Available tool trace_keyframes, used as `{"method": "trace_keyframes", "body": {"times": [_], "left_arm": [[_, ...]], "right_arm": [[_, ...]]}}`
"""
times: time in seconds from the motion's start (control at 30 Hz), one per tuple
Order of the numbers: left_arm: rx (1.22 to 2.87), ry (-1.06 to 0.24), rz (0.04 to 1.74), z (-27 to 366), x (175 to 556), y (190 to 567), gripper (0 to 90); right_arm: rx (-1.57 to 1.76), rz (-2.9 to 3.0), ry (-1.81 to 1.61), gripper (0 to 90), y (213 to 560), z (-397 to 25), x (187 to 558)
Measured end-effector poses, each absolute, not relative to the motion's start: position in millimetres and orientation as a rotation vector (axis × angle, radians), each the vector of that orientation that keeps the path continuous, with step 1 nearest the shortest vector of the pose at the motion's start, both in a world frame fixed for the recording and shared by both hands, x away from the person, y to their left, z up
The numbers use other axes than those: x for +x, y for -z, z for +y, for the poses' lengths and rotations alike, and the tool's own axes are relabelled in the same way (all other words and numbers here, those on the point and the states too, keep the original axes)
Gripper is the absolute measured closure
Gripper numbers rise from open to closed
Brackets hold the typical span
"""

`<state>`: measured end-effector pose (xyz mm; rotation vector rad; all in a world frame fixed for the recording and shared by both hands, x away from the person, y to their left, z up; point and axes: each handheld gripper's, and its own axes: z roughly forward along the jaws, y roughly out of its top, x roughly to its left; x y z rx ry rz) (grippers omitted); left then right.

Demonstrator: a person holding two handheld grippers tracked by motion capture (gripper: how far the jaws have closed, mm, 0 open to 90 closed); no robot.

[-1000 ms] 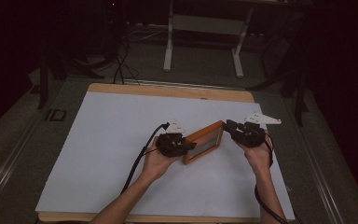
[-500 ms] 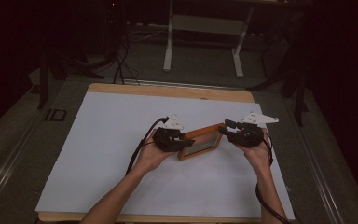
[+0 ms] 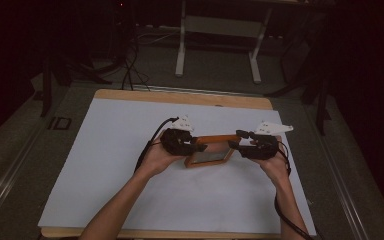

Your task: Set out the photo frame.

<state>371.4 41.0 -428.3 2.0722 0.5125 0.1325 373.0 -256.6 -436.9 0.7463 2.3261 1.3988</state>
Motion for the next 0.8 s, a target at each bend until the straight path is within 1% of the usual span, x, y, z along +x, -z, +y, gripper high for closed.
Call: {"method": "trace_keyframes", "body": {"times": [0.37,0.8], "left_arm": [[2.079,-0.109,0.461,44.0,377.7,407.5,69.4],[2.166,-0.109,0.374,36.6,380.2,395.6,69.4]], "right_arm": [[0.635,2.387,-1.418,46.2,431.7,-240.2,374.3],[0.538,2.464,-1.434,47.1,433.1,-218.9,378.4]]}}
